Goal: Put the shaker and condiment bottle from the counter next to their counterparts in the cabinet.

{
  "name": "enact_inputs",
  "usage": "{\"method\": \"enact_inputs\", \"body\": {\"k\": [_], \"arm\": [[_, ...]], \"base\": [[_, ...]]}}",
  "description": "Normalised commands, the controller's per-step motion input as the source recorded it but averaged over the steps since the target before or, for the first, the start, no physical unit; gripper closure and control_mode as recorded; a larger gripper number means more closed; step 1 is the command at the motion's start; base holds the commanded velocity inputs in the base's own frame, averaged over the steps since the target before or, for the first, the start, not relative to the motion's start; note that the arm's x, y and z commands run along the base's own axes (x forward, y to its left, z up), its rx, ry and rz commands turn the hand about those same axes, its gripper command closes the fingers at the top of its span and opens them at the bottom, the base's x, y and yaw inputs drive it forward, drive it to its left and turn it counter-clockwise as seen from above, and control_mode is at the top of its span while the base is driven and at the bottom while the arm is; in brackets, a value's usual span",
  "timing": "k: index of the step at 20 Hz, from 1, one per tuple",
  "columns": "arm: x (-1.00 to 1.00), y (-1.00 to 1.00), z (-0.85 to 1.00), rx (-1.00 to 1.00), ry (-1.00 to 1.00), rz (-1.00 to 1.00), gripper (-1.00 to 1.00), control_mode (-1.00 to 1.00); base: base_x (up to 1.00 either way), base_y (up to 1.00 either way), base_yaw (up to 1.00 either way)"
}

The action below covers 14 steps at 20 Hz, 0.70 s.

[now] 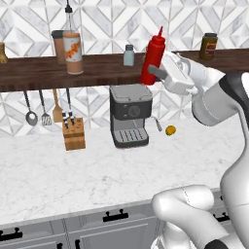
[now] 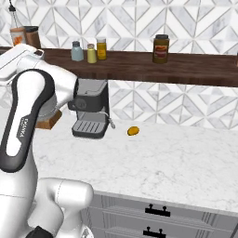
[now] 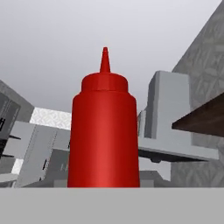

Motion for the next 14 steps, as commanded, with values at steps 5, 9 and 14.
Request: {"method": "enact_inputs", "body": {"k": [5,9,14], "arm": [[0.15,-0.32,0.01,0.00,-0.10,-0.07,1.00,-1.00],[0.20,-0.05,0.00,-0.01,-0.13,-0.13,1.00,-1.00],[0.04,0.03,0.00,0.00,-0.02,-0.31,1.00,-1.00]], "base": [[0.00,0.00,0.00],[0.00,0.00,0.00],[0.00,0.00,0.00]]}}
